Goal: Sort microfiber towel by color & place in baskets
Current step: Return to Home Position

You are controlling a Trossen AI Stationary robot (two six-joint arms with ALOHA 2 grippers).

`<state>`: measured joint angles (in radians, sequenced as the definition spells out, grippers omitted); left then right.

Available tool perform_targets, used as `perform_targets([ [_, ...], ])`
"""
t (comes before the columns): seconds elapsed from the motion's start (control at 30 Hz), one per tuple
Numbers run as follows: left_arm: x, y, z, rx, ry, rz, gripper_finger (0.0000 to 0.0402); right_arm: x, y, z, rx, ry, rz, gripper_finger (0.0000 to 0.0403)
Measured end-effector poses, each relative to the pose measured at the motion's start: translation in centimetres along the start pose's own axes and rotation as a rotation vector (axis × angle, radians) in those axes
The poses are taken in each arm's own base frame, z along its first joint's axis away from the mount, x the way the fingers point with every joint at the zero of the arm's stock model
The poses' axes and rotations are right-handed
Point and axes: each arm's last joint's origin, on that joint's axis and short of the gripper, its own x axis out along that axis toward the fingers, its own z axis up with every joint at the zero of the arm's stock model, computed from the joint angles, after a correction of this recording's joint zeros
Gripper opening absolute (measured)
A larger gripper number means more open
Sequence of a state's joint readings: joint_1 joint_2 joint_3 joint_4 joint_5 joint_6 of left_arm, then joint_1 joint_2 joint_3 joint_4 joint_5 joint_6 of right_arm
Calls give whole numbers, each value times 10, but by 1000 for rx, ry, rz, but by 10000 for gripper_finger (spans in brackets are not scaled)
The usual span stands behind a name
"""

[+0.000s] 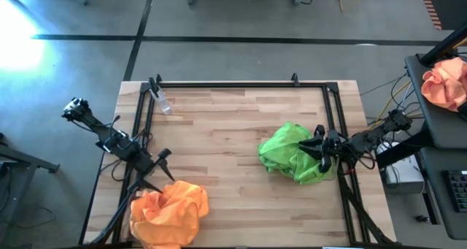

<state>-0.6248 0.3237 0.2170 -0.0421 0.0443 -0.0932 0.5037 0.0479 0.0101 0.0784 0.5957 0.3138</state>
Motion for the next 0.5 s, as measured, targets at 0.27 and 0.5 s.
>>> perform_targets([
  [0.27,-4,0,-13,2,-120,-41,244,0,0,0,1,-2,0,91],
  [0.5,-9,0,-14,19,-176,-62,244,0,0,0,2,-3,1,91],
])
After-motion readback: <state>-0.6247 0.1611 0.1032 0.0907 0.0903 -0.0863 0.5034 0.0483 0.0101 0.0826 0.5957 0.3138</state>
